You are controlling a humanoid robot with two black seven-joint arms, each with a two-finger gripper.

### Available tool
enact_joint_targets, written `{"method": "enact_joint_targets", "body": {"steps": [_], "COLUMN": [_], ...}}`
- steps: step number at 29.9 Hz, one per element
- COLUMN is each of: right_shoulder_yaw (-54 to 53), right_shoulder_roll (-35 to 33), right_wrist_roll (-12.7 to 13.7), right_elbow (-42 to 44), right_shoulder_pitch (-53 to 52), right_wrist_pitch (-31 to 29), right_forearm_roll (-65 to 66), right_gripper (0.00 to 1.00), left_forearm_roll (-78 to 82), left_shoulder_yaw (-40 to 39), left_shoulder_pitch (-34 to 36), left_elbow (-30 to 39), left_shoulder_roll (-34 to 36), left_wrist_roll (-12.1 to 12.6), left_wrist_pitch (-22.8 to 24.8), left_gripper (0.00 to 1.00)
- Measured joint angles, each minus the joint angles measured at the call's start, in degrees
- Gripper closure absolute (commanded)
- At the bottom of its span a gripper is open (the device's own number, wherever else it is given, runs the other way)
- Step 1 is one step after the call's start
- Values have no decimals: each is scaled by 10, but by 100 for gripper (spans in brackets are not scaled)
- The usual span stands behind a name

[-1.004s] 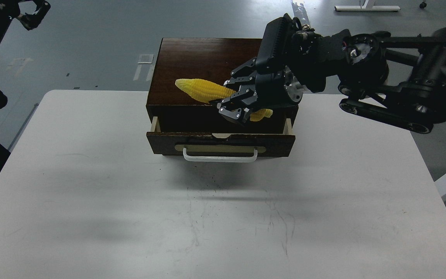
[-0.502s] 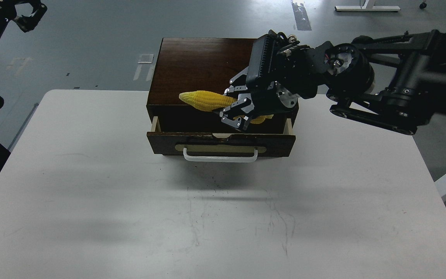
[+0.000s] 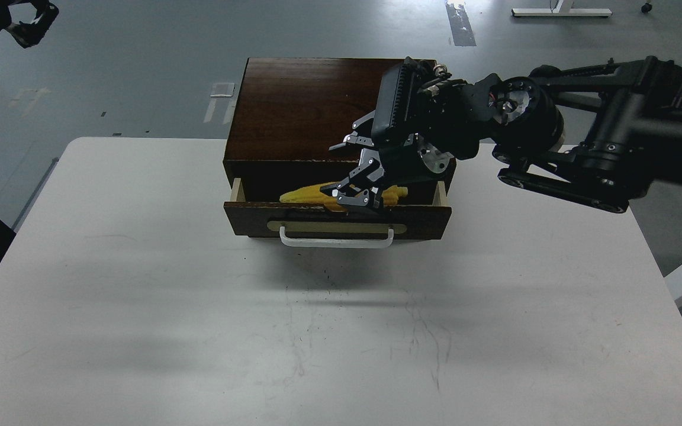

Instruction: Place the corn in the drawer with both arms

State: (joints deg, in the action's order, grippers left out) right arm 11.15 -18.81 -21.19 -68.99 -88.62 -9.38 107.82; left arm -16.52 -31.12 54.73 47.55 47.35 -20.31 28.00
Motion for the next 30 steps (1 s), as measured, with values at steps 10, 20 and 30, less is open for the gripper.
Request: {"method": "enact_joint_targets", "body": {"steps": [10, 20, 30], "right_shoulder_yaw": [-50, -152, -222], "right_shoulder_roll": [-11, -24, -36], "right_wrist_roll": [2, 4, 5], "right_elbow": [32, 177, 268], "right_shoulder_pitch": [8, 25, 96], "right_wrist_pitch": [6, 13, 12], "right_forearm_roll": [-40, -376, -751], "right_gripper": [0, 0, 0], "left_forearm_roll": [0, 0, -2], "left_shoulder_yaw": [0, 2, -1], "left_shoulder_pitch": [-1, -8, -9], "left_elbow": [-3, -6, -42], "left_shoulder_roll": [2, 4, -39], "left_wrist_roll": [0, 4, 6], "left_wrist_pitch": [0, 0, 0], "left_gripper": [2, 2, 2]}}
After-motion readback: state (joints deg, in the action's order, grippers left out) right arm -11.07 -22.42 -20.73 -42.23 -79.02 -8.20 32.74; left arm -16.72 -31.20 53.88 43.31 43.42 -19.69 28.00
